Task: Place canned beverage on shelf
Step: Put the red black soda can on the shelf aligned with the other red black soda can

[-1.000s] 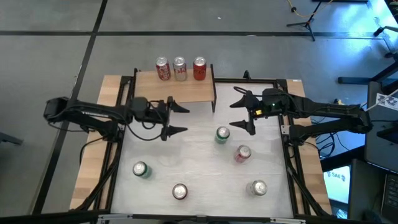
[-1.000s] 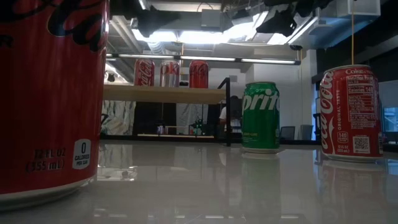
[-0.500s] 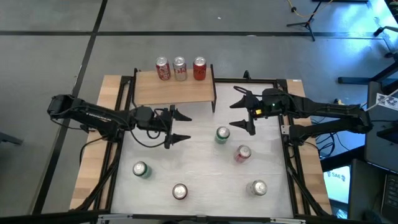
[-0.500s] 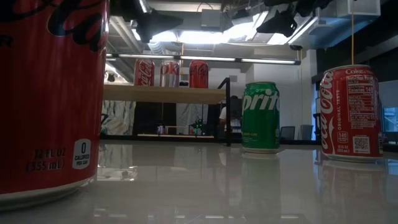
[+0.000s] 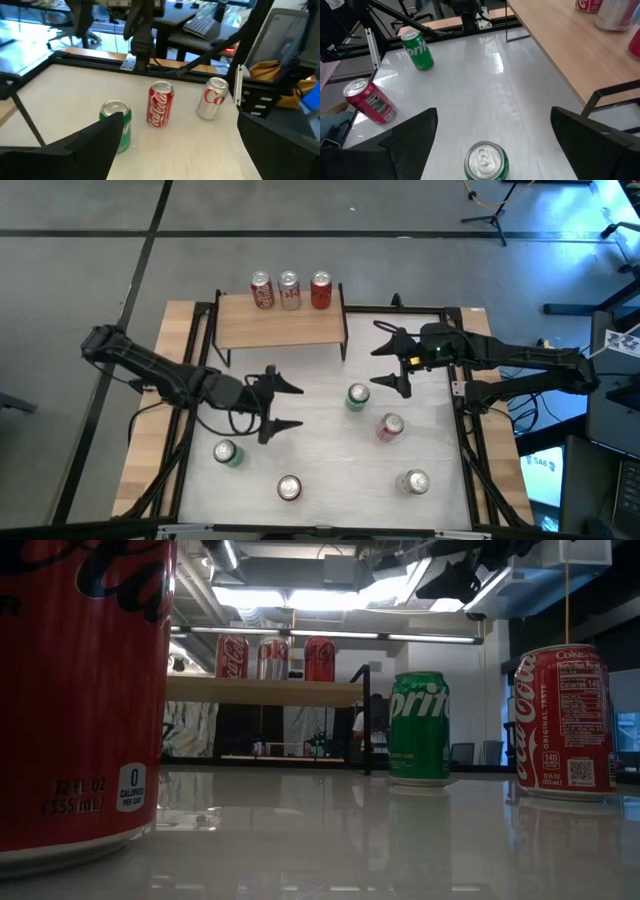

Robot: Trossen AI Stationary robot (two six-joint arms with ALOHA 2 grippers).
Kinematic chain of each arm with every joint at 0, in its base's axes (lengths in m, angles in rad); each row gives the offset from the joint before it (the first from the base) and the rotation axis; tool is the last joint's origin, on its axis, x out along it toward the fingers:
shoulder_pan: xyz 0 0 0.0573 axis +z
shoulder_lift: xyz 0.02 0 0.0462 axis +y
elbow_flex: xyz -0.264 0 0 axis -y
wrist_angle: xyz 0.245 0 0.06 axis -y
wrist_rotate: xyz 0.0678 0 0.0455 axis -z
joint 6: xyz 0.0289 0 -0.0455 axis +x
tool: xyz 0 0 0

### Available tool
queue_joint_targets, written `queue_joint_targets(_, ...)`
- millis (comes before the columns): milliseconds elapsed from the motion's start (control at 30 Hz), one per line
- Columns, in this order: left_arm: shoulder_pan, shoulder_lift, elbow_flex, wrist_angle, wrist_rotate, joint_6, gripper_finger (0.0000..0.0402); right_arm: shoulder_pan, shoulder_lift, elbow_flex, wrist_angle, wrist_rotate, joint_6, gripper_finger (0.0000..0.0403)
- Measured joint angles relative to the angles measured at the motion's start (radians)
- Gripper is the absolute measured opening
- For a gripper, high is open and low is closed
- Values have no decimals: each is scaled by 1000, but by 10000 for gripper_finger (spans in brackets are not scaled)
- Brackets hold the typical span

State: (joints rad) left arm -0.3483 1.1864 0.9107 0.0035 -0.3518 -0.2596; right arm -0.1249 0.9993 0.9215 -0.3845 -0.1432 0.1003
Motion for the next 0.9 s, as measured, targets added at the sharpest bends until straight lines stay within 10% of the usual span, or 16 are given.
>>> queue_joint_targets(400, -161, 248, 308, -244, -93, -86, 381, 0, 0, 0, -11, 0, 0, 383)
queue_joint_targets(900, -311, 433, 525, -540, -71, -636, 381, 0, 0, 0, -11, 0, 5, 383)
